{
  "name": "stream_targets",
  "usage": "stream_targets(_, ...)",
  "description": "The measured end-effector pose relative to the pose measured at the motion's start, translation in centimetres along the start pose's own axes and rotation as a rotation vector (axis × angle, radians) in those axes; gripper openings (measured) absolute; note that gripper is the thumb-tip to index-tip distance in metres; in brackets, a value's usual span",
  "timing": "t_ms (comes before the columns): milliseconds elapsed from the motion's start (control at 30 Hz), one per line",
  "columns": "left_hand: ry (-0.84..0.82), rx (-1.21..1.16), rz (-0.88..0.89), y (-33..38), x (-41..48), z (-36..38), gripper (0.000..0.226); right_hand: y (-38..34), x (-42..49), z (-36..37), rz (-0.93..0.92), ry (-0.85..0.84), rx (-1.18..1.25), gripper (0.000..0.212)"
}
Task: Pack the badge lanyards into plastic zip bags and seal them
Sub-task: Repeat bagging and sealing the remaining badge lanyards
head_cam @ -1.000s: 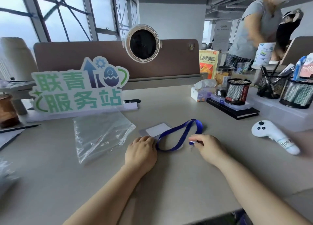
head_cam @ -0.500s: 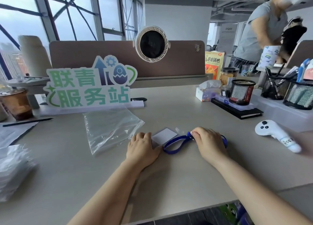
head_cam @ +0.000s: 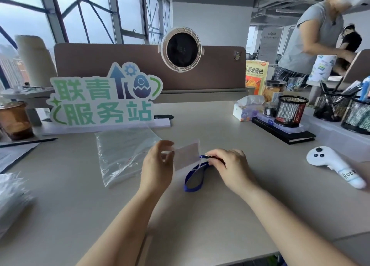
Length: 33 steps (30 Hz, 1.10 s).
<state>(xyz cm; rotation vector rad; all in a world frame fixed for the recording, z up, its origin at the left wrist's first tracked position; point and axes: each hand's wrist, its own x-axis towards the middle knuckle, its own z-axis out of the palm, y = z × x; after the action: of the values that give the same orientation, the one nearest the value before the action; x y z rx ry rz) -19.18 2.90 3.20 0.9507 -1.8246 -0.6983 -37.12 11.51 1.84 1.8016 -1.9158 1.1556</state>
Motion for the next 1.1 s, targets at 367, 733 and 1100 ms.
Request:
stream_targets(367, -0.064, -0.104, 0.051, 0.4, -0.4, 0.8, 0.013, -0.7, 1.0, 0.1, -0.135, 0.123, -0.279, 0.018)
stream_targets(733, -0.137, -0.275, -0.107, 0.7, -0.3, -0.4, 0.038, -1.7, 3.8, -0.1, -0.098, 0.178, -0.096, 0.006)
stream_targets(1100, -0.148, -0.686, -0.284, 0.4, 0.6, -2.3, 0.037, -0.7, 3.0, -0.6, 0.323, -0.027, 0.606, 0.013)
